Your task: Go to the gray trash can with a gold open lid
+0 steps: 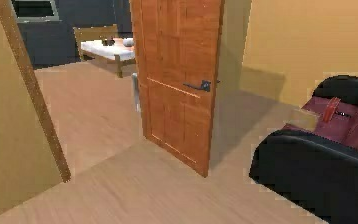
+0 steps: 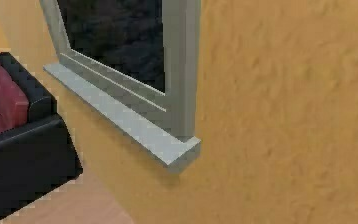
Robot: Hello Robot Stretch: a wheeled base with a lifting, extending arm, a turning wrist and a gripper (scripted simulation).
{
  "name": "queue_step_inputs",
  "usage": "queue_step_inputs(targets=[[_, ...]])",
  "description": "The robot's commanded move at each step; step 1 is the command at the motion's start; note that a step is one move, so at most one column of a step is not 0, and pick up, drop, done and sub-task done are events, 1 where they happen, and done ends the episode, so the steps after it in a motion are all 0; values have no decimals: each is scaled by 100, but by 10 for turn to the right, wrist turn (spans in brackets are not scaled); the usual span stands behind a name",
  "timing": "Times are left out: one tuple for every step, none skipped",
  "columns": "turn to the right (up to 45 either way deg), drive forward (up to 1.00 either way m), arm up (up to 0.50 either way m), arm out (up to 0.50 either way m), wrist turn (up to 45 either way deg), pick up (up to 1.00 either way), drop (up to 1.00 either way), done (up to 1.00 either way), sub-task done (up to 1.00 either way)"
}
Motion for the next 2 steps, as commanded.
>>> queue_step_inputs(targets=[[-390,0,0,0,0,0,0,0,0],[0,25,0,0,0,0,0,0,0]])
